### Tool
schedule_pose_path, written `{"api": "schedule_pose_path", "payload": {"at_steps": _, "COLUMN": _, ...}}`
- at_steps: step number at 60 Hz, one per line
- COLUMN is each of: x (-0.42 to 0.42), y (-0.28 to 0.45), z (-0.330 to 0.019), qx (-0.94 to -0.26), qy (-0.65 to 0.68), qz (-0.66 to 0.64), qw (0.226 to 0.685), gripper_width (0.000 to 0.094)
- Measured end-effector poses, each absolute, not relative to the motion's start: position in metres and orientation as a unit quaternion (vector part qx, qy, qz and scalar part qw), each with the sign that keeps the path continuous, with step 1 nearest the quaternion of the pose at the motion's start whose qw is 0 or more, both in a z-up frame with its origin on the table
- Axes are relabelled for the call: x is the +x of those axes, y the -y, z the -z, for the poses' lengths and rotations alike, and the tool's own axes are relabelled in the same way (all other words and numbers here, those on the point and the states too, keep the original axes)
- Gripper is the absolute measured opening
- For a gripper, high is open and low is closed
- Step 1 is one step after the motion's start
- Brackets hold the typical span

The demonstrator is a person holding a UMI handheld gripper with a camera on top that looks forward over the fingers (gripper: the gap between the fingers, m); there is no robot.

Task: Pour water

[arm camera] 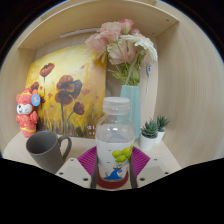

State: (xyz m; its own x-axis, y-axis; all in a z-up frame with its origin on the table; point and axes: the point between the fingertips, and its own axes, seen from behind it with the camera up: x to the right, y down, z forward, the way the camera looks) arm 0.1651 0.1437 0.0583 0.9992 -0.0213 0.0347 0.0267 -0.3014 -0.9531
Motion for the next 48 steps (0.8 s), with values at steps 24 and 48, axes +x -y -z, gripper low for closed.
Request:
{"api": "schedule_pose_path", "payload": {"at_steps": 24, "x": 0.167, "y": -0.086, "z": -0.041, "qx": -0.84, "qy": -0.042, "qz": 0.022, "qw": 0.541, "gripper_width": 0.0853}}
{"api": "schedule_pose_path", "payload": {"at_steps": 48, "x": 0.06, "y": 0.054, "z": -0.11, "qx": -0.865, "qy": -0.032, "qz": 0.0, "qw": 0.5, "gripper_width": 0.0858}}
